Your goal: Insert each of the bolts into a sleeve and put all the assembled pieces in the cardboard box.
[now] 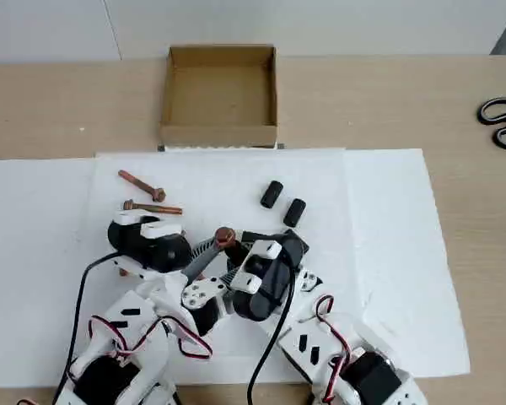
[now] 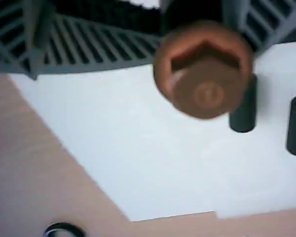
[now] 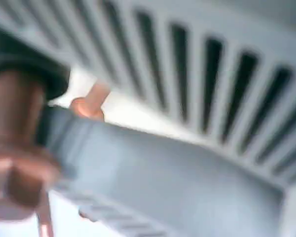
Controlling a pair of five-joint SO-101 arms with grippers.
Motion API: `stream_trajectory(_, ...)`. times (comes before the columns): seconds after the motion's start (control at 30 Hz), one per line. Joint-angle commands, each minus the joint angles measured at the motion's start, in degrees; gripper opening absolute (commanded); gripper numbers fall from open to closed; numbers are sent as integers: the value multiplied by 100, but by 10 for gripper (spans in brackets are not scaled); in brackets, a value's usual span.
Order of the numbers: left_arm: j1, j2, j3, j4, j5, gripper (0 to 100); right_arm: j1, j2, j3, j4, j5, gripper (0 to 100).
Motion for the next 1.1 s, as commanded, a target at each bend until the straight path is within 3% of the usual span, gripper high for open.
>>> stream_trajectory(0.0, -360, 26, -101, 44, -466, 233, 57, -13, -316, -277, 62, 2)
stream_trajectory(0.3, -651, 53, -673, 431, -659, 233, 66, -31, -185, -286, 62, 2)
stream_trajectory(0.5, -651, 35, -1226, 721, -651, 227, 549, -57, -62, -295, 26, 2)
stream_trajectory(0.57, -651, 35, -1385, 695, -659, 182, 593, -57, -62, -295, 18, 2)
stream_trajectory(0.7, -695, 26, -1516, 651, -668, 0, 646, -22, -44, -286, 18, 2)
stream_trajectory(0.93, -2356, 26, -1297, 615, -677, 7, 1253, -4, 88, -277, -62, 2)
stream_trajectory(1.07, -3349, 26, -347, 615, -1108, 7, 1771, 101, 141, 180, -853, 2)
